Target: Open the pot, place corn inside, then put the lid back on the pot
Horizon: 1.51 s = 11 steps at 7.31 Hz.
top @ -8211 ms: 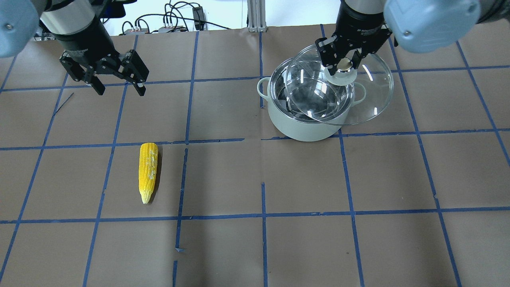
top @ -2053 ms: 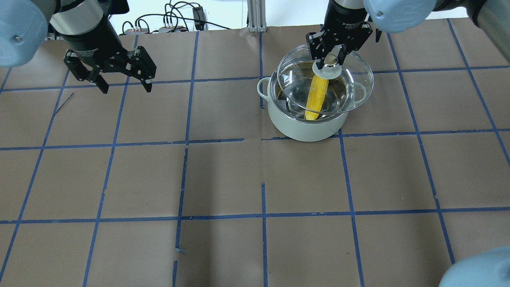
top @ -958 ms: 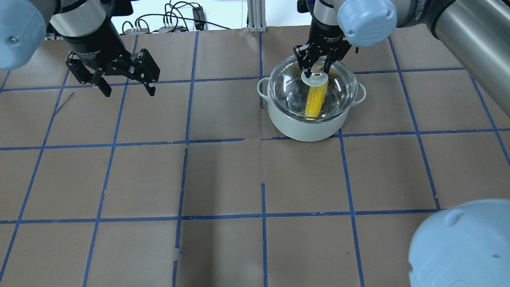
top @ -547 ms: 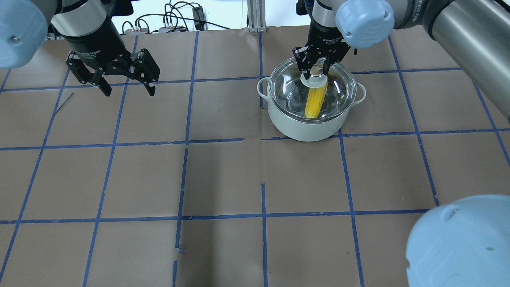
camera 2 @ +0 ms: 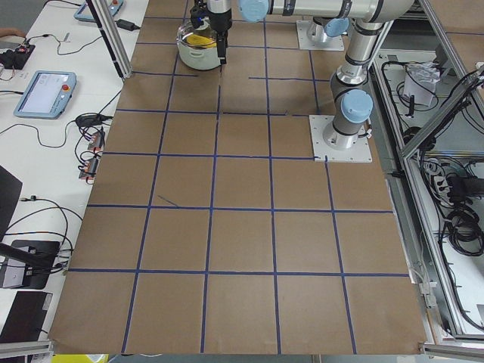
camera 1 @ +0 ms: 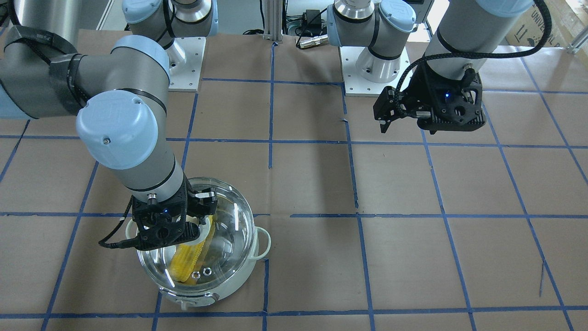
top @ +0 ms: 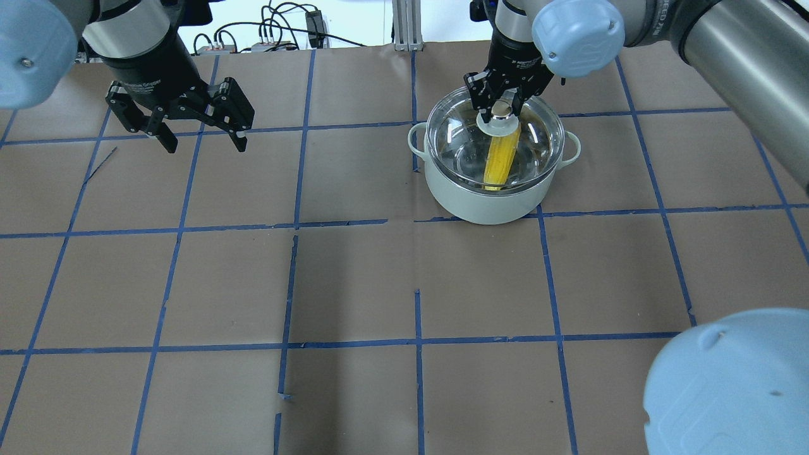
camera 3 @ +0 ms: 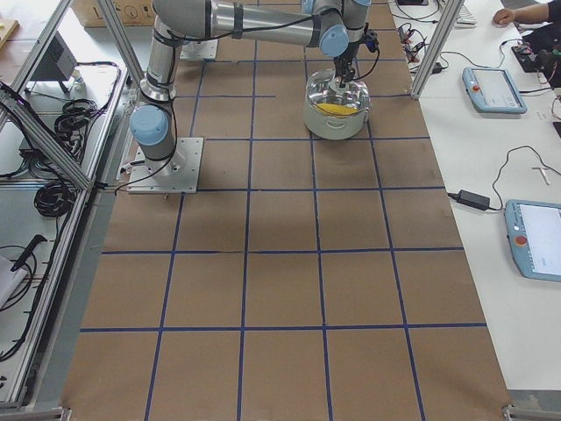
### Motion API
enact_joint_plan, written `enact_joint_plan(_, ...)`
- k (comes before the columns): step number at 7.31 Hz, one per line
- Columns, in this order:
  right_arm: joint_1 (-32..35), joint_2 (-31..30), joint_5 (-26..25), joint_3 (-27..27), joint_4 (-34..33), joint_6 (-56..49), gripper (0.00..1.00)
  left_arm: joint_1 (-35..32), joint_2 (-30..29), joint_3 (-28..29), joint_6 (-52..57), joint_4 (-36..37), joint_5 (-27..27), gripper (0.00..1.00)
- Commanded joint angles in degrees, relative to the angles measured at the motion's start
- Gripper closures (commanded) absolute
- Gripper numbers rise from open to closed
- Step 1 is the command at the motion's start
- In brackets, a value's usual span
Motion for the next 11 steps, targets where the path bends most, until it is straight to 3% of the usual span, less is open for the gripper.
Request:
enact_joint_plan(1,0.00,0.01,-0.06,0.05,-0.92,0.38,0.30,0.00,0.04,0.02,0.01,0.04,-0.03,0.00)
enact_joint_plan(2,0.00,0.01,-0.06,-0.04,-0.92,0.47,0.25,0.00,0.12,0.02,0.01,0.04,0.05,0.00)
enact_joint_plan(3,0.00,0.09,-0.06,0.05,-0.83,0.48,0.09,0.00,0.04,0.11,0.01,0.04,-0.03,0.00)
enact_joint_plan(4,-0.18,-0.25,-0.15,0.23,-0.57,0.39,0.01,0.09,0.12,0.02,0.01,0.12,-0.03,0.00)
enact_joint_plan(6,-0.61,-5.49,-1.02,2.67,0.83,0.47,0.01,0.09,0.12,0.02,0.01,0.04,0.14,0.00)
enact_joint_plan(9,-6.56,-25.34,-2.17,19.34,2.16,-0.22,0.00,0.17,0.56,-0.24,0.18,0.12,0.14,0.00)
enact_joint_plan(11,-7.56,-28.99,-1.83,25.43,1.11,0.38,0.00,0.09,-0.57,1.15,-0.17,0.04,-0.12,0.00)
